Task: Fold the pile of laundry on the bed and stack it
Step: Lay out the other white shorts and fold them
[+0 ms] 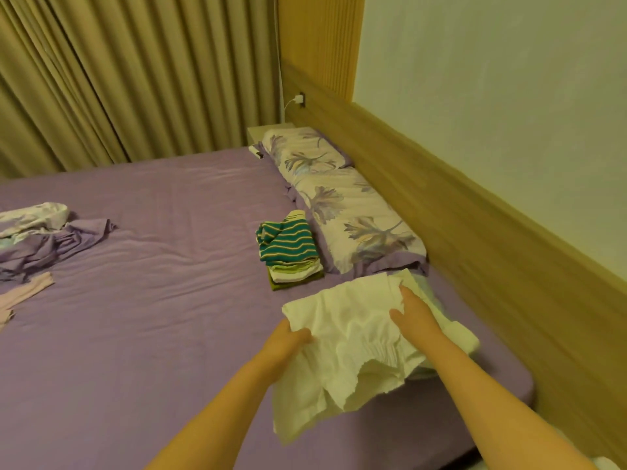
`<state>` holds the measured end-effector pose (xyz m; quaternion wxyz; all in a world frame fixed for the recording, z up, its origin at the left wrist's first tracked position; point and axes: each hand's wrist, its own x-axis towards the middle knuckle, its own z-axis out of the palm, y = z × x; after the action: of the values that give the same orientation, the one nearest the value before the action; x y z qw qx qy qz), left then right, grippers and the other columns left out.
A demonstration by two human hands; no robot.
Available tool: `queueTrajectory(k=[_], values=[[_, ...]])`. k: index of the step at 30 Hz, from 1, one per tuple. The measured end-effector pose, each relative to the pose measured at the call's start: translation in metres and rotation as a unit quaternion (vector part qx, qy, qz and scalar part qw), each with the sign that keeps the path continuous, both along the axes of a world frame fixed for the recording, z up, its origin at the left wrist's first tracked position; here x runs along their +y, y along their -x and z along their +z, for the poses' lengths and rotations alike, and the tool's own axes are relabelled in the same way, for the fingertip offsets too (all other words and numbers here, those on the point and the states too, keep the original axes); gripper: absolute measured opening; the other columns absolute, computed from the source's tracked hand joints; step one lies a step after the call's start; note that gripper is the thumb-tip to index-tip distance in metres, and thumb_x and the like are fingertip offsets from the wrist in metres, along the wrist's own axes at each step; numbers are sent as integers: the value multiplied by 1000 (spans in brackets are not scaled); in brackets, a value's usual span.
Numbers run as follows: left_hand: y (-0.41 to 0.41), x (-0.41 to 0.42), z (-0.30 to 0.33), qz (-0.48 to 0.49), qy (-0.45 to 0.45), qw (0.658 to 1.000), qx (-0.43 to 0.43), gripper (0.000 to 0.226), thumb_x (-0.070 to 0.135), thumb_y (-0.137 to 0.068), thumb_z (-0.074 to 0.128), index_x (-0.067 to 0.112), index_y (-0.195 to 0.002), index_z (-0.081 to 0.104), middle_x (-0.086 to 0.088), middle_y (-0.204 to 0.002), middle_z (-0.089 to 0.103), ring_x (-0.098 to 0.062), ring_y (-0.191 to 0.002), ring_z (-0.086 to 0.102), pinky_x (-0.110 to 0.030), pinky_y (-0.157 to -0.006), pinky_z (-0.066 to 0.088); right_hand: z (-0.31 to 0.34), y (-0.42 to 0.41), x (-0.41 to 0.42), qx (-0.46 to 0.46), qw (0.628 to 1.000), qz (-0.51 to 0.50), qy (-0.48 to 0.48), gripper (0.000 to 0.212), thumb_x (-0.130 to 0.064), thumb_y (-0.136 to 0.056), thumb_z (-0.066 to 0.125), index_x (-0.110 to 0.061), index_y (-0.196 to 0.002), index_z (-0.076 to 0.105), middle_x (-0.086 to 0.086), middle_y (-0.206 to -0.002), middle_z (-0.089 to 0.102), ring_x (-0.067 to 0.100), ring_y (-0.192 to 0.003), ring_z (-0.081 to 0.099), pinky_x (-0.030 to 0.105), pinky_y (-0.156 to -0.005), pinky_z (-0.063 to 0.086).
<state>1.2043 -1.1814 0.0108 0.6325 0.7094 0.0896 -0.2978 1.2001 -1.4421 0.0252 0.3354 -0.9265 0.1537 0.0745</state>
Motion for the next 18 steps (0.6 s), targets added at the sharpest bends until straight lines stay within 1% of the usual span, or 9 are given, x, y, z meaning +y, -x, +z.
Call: queueTrajectory(k=[2, 4, 5, 6, 8, 13, 16, 18], values=[[-3, -21, 9, -3, -17, 1000, -7, 30, 13, -87, 60, 26, -112, 54, 4, -102, 66, -20, -91, 66, -33, -71, 54, 9, 0, -19, -7, 1000, -4, 8, 63, -11, -98, 47, -6, -151, 13, 12, -154, 27, 27, -139, 30, 30, -107, 29], [-10, -38, 14, -5, -36, 999, -11, 35, 14, -86, 64, 23, -116, 49, 2, -107, 62, -21, -96, 62, -36, -79, 53, 15, -1, -33, -15, 1000, -11, 5, 63, -10, -98, 46, -7, -151, 13, 11, -155, 25, 27, -140, 29, 31, -108, 27], [-13, -44, 16, -5, -44, 999, -11, 35, 15, -86, 65, 23, -116, 48, 2, -106, 60, -21, -95, 61, -36, -79, 52, 17, -2, -39, -21, 1000, -14, 3, 62, -9, -98, 46, -8, -151, 14, 11, -154, 27, 28, -139, 31, 32, -107, 28], [-17, -50, 18, -8, -48, 999, -11, 35, 16, -86, 66, 24, -115, 47, 3, -104, 59, -19, -92, 60, -33, -76, 51, 19, -3, -44, -26, 1000, -16, 6, 60, -9, -98, 46, -8, -150, 16, 12, -152, 30, 29, -137, 33, 32, -106, 30], [-24, -59, 18, -17, -49, 999, -13, 35, 16, -87, 66, 24, -115, 46, 3, -105, 57, -17, -90, 59, -31, -72, 49, 24, -3, -53, -29, 999, -15, 25, 59, -10, -99, 46, -6, -150, 17, 12, -152, 31, 28, -136, 34, 30, -104, 30], [-45, -78, 13, -36, -46, 998, -15, 40, 16, -86, 67, 17, -121, 49, -6, -117, 59, -27, -103, 60, -41, -86, 51, 27, -4, -76, -28, 997, -37, 65, 58, -14, -100, 43, -6, -150, 15, 10, -155, 24, 24, -141, 28, 25, -107, 24], [-53, -92, 2, -44, -38, 998, -6, 38, 15, -87, 66, 11, -122, 53, -9, -117, 62, -29, -102, 62, -44, -89, 52, 18, -8, -96, -6, 996, -48, 74, 59, -15, -101, 42, -8, -151, 12, 9, -157, 20, 22, -142, 25, 24, -108, 23], [-56, -104, -7, -44, -37, 998, 1, 38, 13, -87, 65, 9, -123, 54, -10, -114, 63, -29, -100, 63, -44, -89, 52, 10, -14, -109, 17, 995, -43, 90, 60, -17, -102, 40, -8, -151, 8, 8, -158, 17, 21, -142, 24, 23, -108, 22]])
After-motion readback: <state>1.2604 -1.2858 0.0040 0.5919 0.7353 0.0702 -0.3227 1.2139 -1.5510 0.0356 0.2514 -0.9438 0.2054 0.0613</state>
